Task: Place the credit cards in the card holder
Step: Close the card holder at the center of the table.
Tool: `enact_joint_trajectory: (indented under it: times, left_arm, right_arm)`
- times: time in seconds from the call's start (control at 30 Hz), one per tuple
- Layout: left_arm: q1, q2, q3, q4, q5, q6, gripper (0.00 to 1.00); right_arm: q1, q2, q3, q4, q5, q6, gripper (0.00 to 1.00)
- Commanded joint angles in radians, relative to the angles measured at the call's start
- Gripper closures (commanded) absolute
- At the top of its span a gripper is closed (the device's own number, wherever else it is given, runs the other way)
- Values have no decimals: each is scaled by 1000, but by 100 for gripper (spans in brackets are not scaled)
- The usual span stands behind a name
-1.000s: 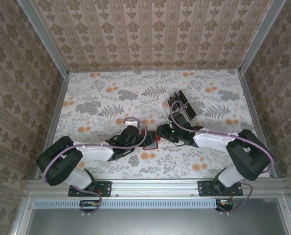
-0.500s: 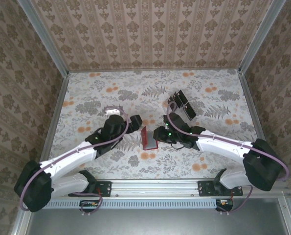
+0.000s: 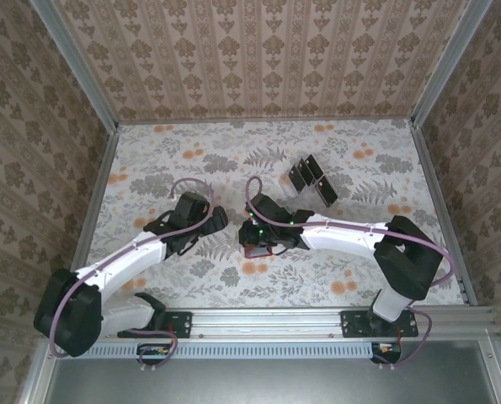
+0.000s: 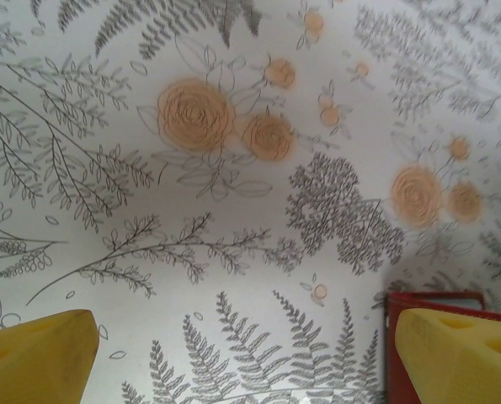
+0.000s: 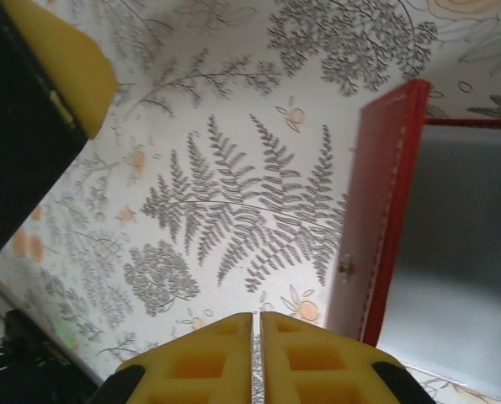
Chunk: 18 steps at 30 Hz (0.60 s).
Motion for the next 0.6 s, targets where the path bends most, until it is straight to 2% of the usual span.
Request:
enact_joint_trajectory:
  times: [0.0, 0.37, 0.57]
  left_arm:
    - [8, 14, 38, -38, 28, 45, 0]
    - [3, 137, 109, -2, 124, 148, 0]
    - [-39, 228, 160, 47, 165, 204, 0]
  right_arm:
    - [-22, -5, -37, -27, 27, -21, 88]
    - [-96, -1, -143, 42, 16, -24, 91]
    - [-119, 29, -174, 93, -11, -17, 93]
